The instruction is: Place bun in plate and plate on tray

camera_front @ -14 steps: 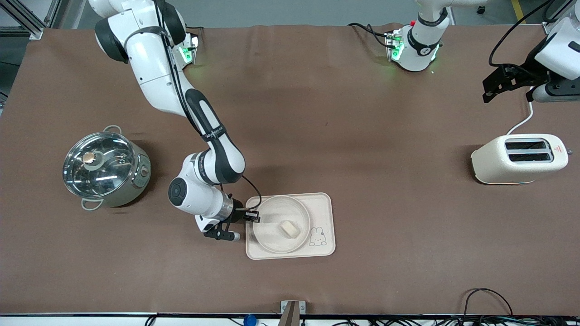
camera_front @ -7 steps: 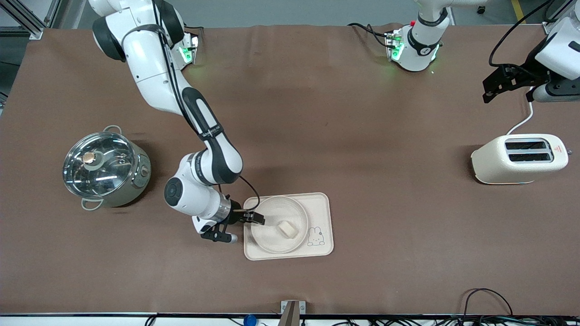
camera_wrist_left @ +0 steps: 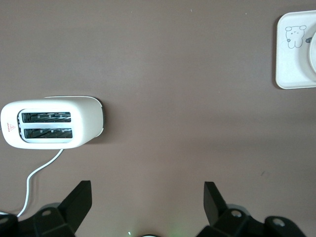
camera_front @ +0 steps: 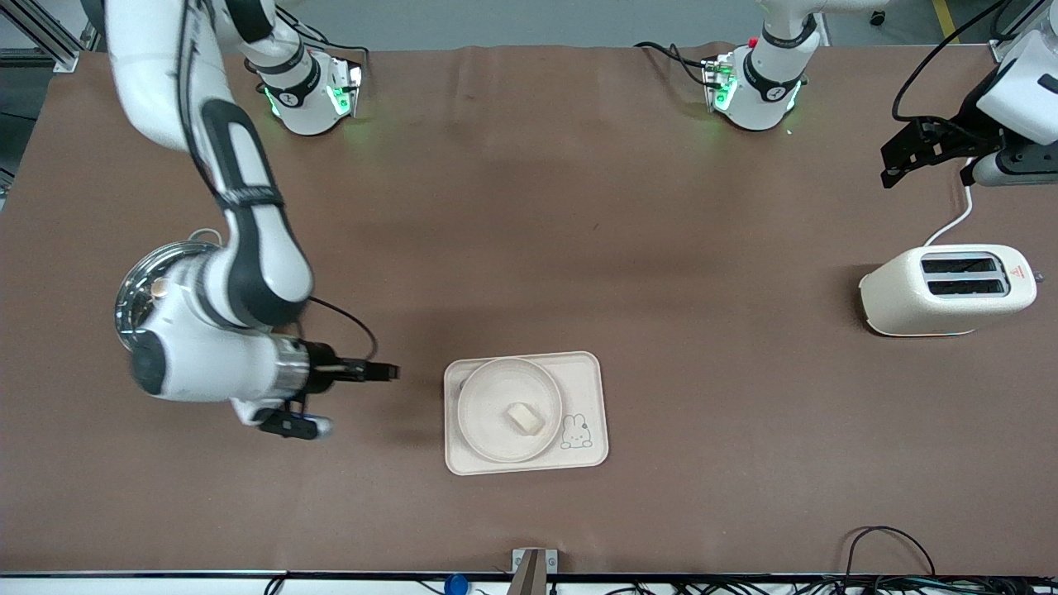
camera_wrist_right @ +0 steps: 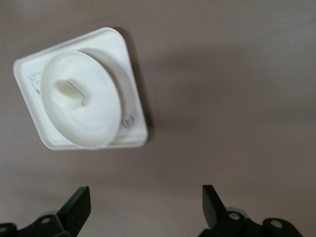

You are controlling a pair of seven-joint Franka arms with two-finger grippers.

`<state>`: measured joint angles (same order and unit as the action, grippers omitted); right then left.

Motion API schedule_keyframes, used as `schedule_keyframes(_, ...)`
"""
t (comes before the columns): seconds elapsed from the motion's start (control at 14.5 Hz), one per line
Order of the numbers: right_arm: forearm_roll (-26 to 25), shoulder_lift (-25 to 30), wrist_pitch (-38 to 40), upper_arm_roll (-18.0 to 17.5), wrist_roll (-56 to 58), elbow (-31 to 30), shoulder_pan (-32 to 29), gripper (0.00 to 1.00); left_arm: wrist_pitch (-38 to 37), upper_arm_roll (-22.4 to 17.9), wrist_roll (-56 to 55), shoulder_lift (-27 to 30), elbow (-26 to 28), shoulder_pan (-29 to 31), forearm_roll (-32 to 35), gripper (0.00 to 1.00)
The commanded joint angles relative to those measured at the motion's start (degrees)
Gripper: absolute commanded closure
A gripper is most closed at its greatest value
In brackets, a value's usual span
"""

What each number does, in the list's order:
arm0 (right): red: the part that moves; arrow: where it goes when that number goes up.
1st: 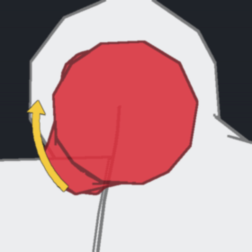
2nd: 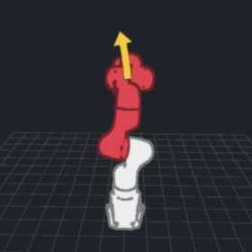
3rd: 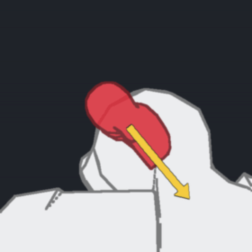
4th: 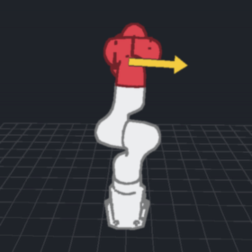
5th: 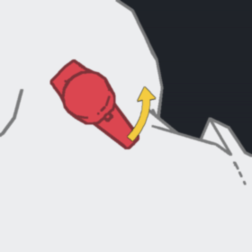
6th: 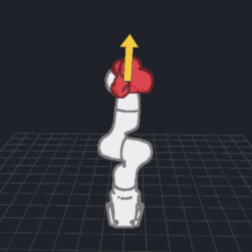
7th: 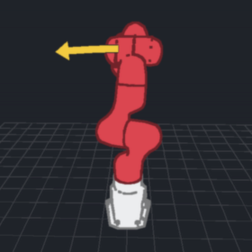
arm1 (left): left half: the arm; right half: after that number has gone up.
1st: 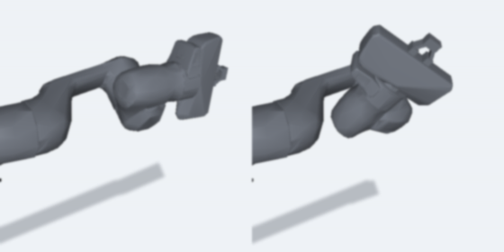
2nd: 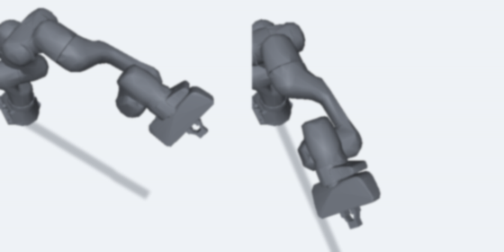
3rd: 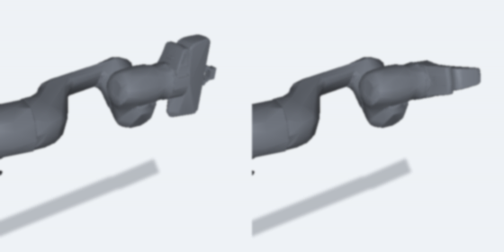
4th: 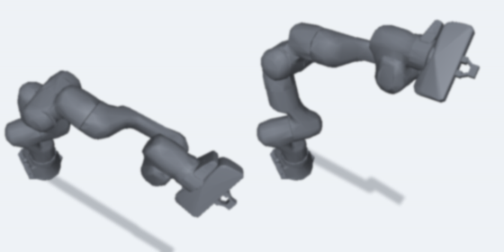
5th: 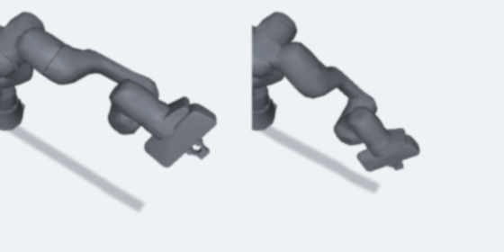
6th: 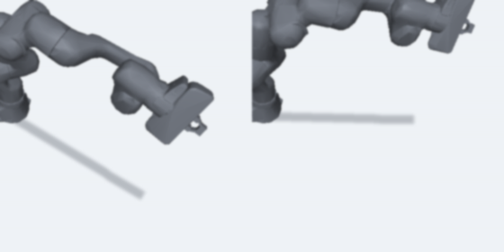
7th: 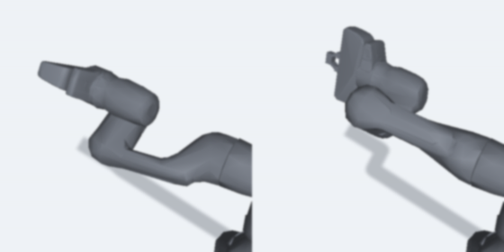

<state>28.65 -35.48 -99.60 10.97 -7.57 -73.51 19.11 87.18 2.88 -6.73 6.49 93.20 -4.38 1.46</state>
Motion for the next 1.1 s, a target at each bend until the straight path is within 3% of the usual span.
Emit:
schedule_keyframes(0.0, -6.7, 10.4, 7.7, 0.4, -0.1, -5.2, -2.1, 0.0, 0.2, -0.1, 1.2, 0.2, -0.3, 0.1, -1.0, 0.0)
schedule_keyframes(0.14, -14.5, 16.8, 14.6, 0.4, 0.1, -6.5, -2.8, 0.0, 0.1, -0.2, 1.2, 0.1, -0.4, 0.3, -0.9, 0.0)
schedule_keyframes(0.28, -21.2, 25.8, 15.5, -1.4, 0.6, -12.5, -4.6, 0.0, 0.1, -0.2, 1.0, -0.3, -1.4, 0.2, -0.8, 0.0)
schedule_keyframes(0.48, -28.6, 34.8, 15.6, -8.6, 4.0, -18.1, -13.5, 0.0, -0.7, -0.1, 0.8, -1.0, -2.5, -0.1, -0.2, 0.0)
schedule_keyframes(0.69, -29.3, 38.3, 17.2, -9.2, 7.3, -18.5, -18.7, 0.0, -0.8, 0.6, 0.8, -1.0, -2.5, -0.1, -0.2, 0.0)
schedule_keyframes(1.03, -31.8, 40.1, 16.4, -9.2, 7.2, -17.6, -19.7, 0.0, -0.9, 0.7, 0.8, -1.0, -2.5, -0.1, -0.2, 0.0)
